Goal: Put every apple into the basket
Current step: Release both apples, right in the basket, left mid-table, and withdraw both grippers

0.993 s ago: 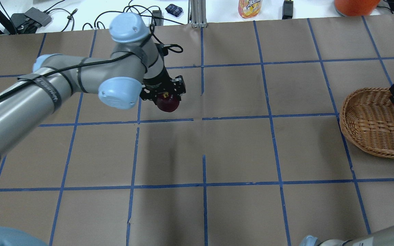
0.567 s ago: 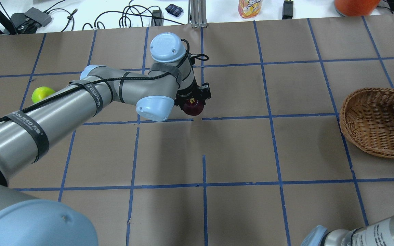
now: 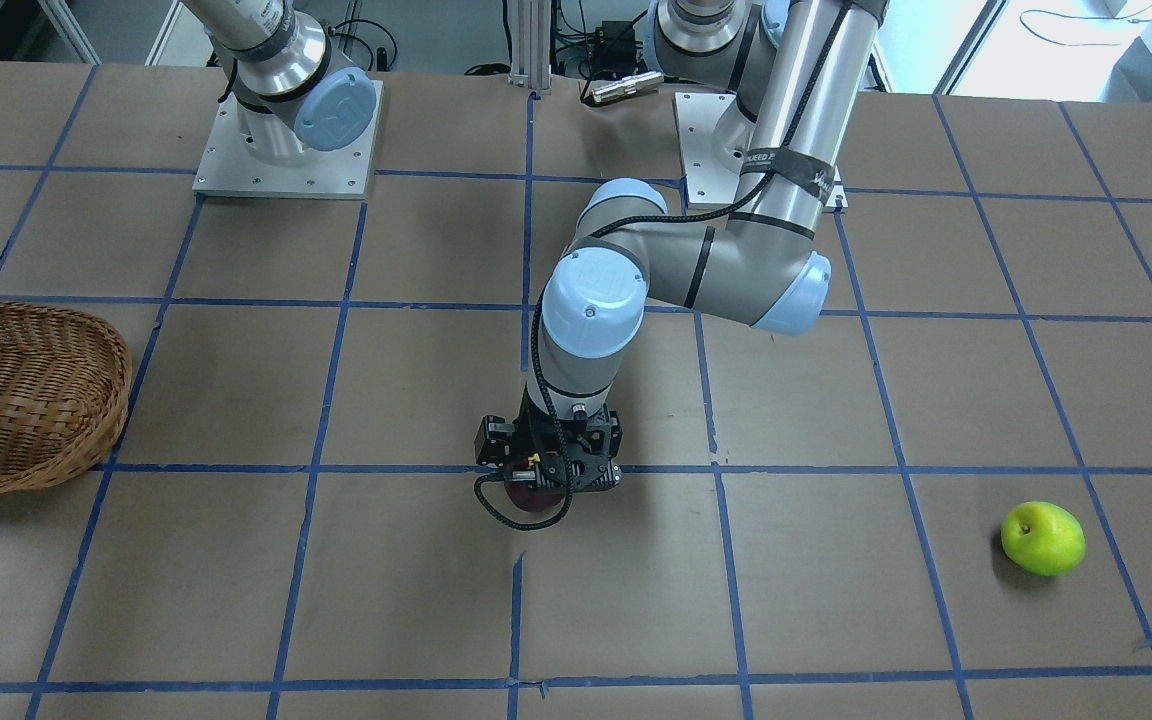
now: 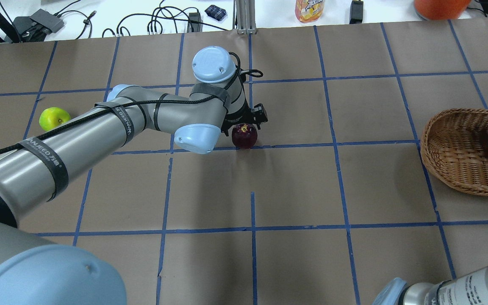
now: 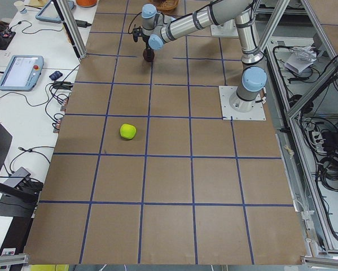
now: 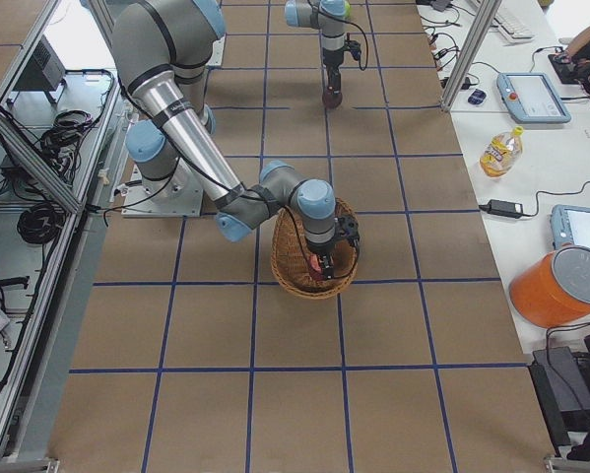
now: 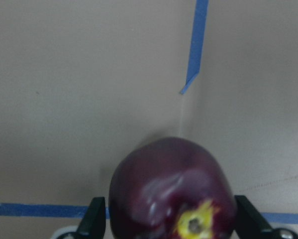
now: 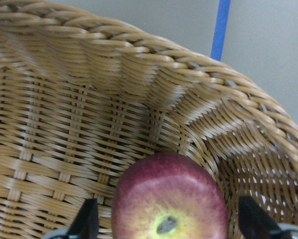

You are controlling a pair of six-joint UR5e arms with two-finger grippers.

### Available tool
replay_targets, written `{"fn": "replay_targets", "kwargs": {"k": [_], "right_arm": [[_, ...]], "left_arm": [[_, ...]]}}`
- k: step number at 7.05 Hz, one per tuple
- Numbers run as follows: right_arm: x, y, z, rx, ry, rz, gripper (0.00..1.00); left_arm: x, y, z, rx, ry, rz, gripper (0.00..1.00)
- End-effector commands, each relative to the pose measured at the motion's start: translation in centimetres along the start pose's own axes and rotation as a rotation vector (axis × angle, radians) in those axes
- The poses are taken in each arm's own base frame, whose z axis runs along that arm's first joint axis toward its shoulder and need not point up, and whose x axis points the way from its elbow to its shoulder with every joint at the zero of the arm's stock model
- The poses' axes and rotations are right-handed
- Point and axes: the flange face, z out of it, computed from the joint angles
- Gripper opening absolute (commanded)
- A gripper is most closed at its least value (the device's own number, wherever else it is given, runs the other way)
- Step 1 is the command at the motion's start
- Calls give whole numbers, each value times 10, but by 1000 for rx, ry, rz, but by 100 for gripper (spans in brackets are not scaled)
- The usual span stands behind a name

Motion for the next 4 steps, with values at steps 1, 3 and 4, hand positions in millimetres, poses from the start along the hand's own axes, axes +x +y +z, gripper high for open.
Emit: {"fn": "replay_targets", "kwargs": {"k": [1, 3, 4], "right_arm": [[-39, -25, -31, 5, -13, -23, 100], [-148, -81, -71, -16, 12, 72, 100], [-221, -109, -81, -7, 7, 126, 100]], "left_arm": [[-72, -25, -74, -34, -25, 90, 100], [-222, -67, -130, -48, -44, 160, 100], [-312, -86, -149, -25, -64, 164, 100]]}}
